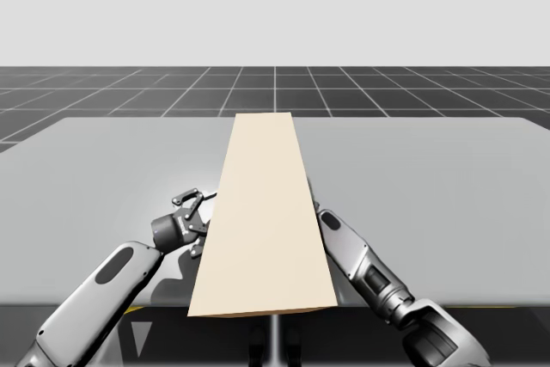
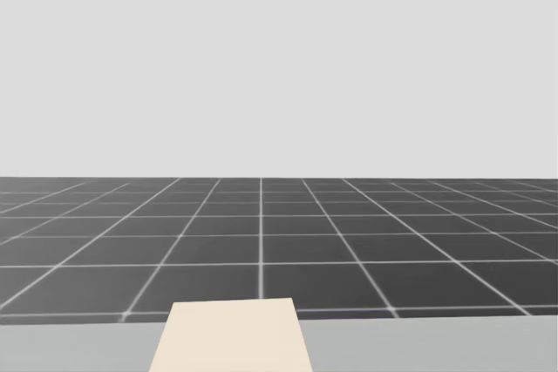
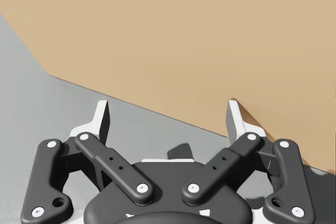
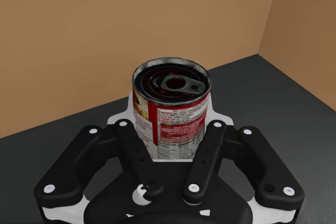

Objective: Retrieve the object from inside the box.

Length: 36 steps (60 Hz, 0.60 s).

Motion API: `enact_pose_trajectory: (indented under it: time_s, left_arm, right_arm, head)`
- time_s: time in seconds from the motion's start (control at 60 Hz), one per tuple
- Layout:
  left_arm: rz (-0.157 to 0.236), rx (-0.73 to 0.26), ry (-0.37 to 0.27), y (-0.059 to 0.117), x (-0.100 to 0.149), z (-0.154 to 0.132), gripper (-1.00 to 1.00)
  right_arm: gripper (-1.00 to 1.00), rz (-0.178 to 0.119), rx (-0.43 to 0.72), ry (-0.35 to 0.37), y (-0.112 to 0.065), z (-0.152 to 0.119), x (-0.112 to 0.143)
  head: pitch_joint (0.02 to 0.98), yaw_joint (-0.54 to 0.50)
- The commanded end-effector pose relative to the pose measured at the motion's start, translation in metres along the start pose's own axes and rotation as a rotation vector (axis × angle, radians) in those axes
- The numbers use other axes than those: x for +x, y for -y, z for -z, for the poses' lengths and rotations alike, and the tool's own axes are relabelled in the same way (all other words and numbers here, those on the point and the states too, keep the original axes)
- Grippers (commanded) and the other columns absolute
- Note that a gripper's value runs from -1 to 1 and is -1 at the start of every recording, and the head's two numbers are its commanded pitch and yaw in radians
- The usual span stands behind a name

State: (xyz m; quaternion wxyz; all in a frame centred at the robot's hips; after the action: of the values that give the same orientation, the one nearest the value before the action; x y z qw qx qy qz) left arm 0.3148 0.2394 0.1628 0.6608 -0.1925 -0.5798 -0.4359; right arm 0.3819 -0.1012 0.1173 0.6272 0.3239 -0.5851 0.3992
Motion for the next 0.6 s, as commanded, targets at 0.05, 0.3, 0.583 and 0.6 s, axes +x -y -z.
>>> enact_pose_trajectory:
  time_s: [0.05, 0.3, 0.583, 0.6]
  left_arm:
    - [-0.004, -0.01, -0.008, 0.005, -0.004, 0.002, -1.0]
    - [-0.01, -0.001, -0.002, 0.003, -0.003, 0.001, -1.0]
    - [-0.016, 0.012, 0.008, -0.001, -0.002, -0.002, -1.0]
    - [-0.016, 0.012, 0.009, -0.001, -0.002, -0.002, -1.0]
  right_arm:
    - [1.0, -0.002, -0.13, -0.028, 0.008, -0.018, -0.005]
    - [1.0, -0.145, -0.346, 0.026, 0.022, -0.107, 0.017]
    - [0.99, -0.193, -0.568, 0.088, 0.037, -0.212, 0.037]
    - [0.99, -0.198, -0.577, 0.088, 0.039, -0.217, 0.038]
  head:
    - [0.101, -0.04]
    - [0.097, -0.05]
    - [0.098, -0.05]
    - [0.097, -0.05]
